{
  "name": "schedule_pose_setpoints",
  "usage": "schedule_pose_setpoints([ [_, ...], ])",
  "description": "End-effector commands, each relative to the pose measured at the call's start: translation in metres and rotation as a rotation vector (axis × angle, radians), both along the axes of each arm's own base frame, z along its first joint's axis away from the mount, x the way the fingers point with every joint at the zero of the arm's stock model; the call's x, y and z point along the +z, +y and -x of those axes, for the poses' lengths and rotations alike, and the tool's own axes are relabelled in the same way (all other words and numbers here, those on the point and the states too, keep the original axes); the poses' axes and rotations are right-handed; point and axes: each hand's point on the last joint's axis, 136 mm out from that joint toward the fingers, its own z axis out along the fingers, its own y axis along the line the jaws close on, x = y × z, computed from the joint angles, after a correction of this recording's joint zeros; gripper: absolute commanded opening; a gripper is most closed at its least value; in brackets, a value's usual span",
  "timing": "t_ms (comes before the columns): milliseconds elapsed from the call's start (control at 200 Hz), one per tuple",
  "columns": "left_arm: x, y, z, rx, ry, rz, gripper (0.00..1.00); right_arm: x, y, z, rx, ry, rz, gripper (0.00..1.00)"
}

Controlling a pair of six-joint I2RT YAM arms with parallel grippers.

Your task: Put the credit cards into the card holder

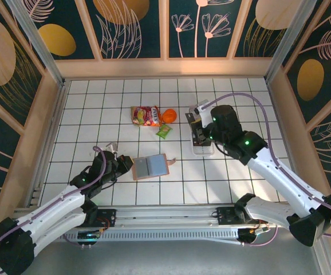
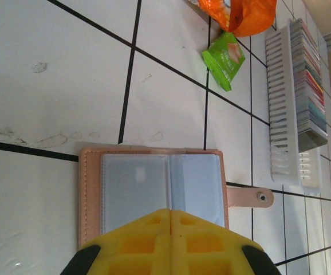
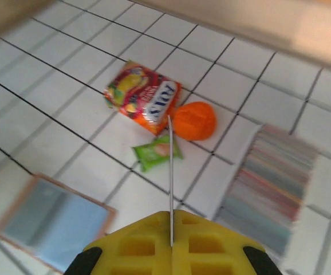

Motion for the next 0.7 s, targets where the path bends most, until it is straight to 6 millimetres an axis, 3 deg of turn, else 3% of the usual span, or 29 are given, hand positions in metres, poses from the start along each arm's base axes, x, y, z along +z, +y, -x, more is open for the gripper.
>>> schedule_pose_setpoints([
  [0, -0.001, 0.0, 0.002, 0.012, 0.014, 0.02, 0.01, -0.027, 0.021, 0.017, -0.092, 0.341, -0.258, 0.0],
  [165, -0.006, -0.002, 0.005, -0.005, 0.027, 0.02, 0.01, -0.037, 0.048, 0.033, -0.034, 0.492, -0.422, 0.0],
  [561, -0.018, -0.014, 0.014, -0.07, 0.071, 0.06, 0.0, -0.051, 0.056, 0.041, -0.034, 0.573, -0.46, 0.0],
  [696, -0.017, -0.017, 0.015, -0.095, 0.066, 0.059, 0.0, -0.065, 0.056, 0.038, -0.059, 0.582, -0.437, 0.0],
])
